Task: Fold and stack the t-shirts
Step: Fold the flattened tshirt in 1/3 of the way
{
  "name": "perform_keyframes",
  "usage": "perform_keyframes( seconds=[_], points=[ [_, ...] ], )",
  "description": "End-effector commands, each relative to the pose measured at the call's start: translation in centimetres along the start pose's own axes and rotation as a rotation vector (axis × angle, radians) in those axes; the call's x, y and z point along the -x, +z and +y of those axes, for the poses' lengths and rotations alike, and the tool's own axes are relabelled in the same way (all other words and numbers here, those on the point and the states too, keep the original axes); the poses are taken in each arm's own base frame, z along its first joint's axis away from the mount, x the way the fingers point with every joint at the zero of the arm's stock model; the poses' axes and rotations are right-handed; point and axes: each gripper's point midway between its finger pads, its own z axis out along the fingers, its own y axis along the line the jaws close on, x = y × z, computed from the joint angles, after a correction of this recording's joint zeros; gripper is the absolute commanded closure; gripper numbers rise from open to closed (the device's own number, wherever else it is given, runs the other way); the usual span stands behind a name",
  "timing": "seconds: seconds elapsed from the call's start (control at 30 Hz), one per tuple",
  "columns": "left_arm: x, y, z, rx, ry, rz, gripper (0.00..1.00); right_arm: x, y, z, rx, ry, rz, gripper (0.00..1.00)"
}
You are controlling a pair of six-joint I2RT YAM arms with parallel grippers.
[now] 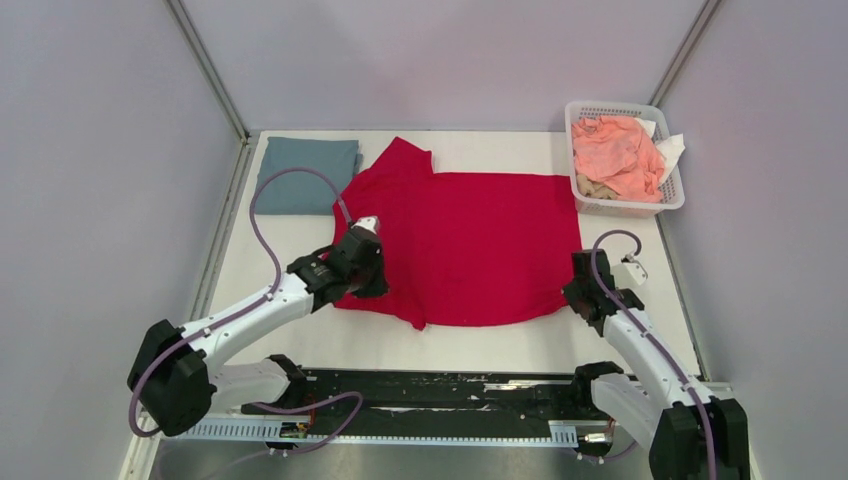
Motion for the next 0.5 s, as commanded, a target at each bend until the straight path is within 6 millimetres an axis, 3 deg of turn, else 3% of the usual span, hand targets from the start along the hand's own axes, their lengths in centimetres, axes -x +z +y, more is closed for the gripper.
perform_keyframes(
  seconds=[0.0, 0.27, 0.47],
  points=[
    [4.9, 0.3, -1.6, -0.069, -0.036, -0.101, 1.0, 3.3, -0.6, 4.5, 0.107, 0.042, -0.089, 1.0],
    [9.6, 1.4, -0.2, -0.044, -0.101, -0.188, 1.0, 5.0, 0.2, 7.0, 0.105, 0.018, -0.124, 1.0],
    [12.8, 0.7, 1.1, -0.022, -0.128, -0.293, 1.0, 5.9, 0.9, 7.7, 0.07, 0.006, -0.147, 1.0]
  ],
)
